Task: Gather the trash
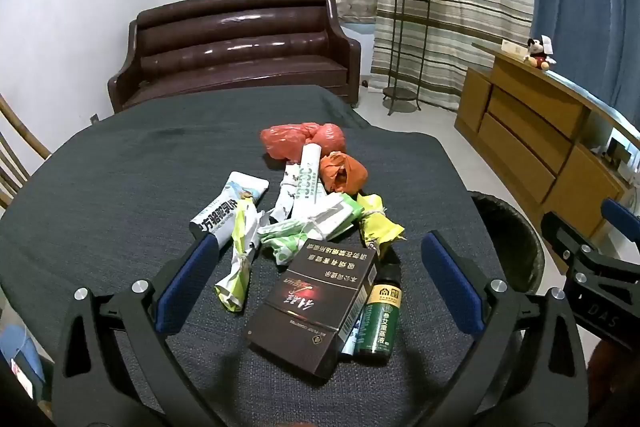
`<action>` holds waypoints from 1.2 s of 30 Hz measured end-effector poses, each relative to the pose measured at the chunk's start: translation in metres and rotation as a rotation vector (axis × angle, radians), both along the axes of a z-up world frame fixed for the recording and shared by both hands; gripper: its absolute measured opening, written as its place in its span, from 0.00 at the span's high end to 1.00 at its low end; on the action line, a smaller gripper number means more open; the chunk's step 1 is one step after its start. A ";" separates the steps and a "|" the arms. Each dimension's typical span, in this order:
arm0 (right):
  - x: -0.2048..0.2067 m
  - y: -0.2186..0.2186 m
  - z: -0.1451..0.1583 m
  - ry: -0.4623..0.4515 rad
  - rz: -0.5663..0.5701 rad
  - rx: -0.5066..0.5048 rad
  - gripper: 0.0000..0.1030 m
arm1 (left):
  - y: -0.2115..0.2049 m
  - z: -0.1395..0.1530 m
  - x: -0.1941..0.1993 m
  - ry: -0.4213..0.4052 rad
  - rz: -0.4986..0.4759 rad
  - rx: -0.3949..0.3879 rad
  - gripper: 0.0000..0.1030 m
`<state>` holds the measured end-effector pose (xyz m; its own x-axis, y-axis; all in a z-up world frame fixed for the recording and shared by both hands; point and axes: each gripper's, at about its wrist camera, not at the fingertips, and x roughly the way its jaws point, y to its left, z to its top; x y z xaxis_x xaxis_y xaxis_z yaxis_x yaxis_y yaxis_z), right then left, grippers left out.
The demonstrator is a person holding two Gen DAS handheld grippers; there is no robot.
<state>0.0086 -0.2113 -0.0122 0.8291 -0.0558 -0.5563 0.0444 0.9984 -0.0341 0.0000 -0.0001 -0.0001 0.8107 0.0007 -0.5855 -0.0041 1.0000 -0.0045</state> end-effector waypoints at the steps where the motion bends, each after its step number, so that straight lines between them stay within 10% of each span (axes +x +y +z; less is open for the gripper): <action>1: 0.000 0.000 0.000 0.002 0.000 0.001 0.07 | 0.000 0.000 0.000 0.001 0.002 -0.007 0.04; 36: -0.001 0.000 -0.001 -0.002 0.001 0.007 0.07 | 0.001 -0.005 0.001 0.004 0.004 0.016 0.04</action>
<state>0.0072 -0.2111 -0.0128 0.8304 -0.0518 -0.5547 0.0439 0.9987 -0.0274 0.0012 0.0009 -0.0054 0.8084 0.0134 -0.5884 -0.0082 0.9999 0.0115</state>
